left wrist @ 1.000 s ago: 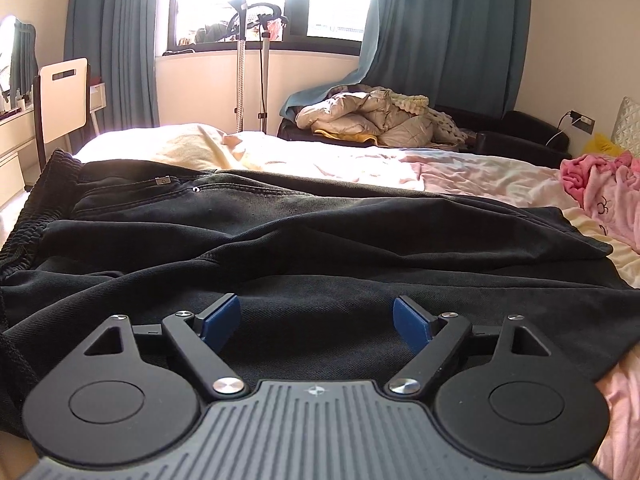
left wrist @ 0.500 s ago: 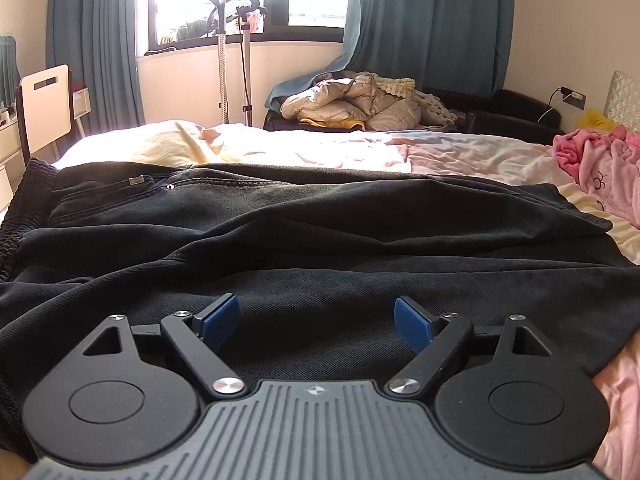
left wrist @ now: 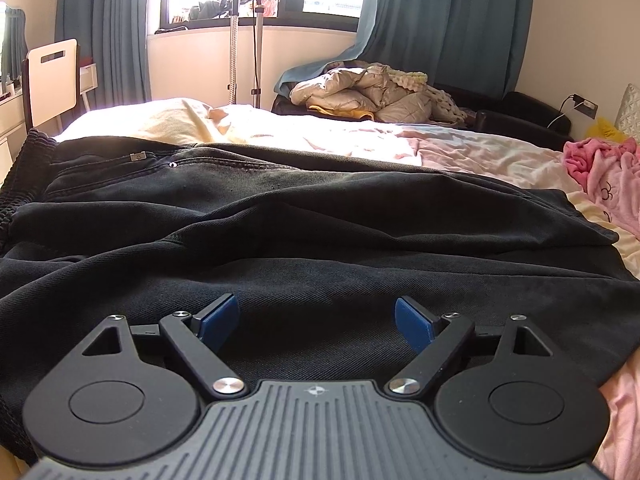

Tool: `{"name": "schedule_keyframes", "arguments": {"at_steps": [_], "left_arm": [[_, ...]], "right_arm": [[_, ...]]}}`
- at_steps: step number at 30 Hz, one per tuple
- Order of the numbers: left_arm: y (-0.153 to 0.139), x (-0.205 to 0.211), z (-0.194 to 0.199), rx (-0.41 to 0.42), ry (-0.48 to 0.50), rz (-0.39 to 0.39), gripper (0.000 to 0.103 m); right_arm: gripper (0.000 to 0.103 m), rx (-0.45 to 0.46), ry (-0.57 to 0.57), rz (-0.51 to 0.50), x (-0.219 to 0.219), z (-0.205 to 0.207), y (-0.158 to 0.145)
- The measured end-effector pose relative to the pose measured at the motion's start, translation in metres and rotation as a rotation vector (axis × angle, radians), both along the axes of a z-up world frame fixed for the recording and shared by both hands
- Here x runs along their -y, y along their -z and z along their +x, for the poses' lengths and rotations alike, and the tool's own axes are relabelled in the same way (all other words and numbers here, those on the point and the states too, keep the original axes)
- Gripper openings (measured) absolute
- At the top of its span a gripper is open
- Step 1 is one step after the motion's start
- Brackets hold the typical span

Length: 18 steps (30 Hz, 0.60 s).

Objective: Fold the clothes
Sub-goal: 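Grasp the black trouser leg hem with the right gripper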

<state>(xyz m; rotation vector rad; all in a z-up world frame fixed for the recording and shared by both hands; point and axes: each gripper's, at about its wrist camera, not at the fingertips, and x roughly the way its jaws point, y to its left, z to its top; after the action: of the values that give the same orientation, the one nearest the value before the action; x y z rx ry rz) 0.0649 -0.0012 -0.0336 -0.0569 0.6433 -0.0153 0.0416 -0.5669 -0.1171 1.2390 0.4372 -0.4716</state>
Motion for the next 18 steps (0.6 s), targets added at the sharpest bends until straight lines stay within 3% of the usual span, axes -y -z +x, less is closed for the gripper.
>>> {"name": "schedule_keyframes", "arguments": {"at_steps": [3, 6, 10, 14, 18], "left_arm": [[0.000, 0.000, 0.000, -0.002, -0.008, -0.004, 0.088], [0.000, -0.002, 0.000, -0.002, -0.018, -0.018, 0.088], [-0.002, -0.011, -0.005, 0.002, -0.040, -0.022, 0.088], [-0.021, -0.034, -0.008, -0.003, -0.098, -0.025, 0.088], [-0.063, -0.073, -0.022, 0.044, -0.154, -0.035, 0.089]], "right_arm": [[0.007, 0.023, -0.030, -0.064, -0.005, 0.002, -0.013], [0.005, 0.046, -0.062, -0.132, -0.010, 0.004, -0.027], [0.005, -0.010, -0.121, -0.335, -0.032, 0.014, -0.050], [0.006, -0.022, -0.149, -0.332, -0.035, 0.019, -0.046], [0.007, -0.060, -0.169, -0.349, -0.030, 0.021, -0.041]]}}
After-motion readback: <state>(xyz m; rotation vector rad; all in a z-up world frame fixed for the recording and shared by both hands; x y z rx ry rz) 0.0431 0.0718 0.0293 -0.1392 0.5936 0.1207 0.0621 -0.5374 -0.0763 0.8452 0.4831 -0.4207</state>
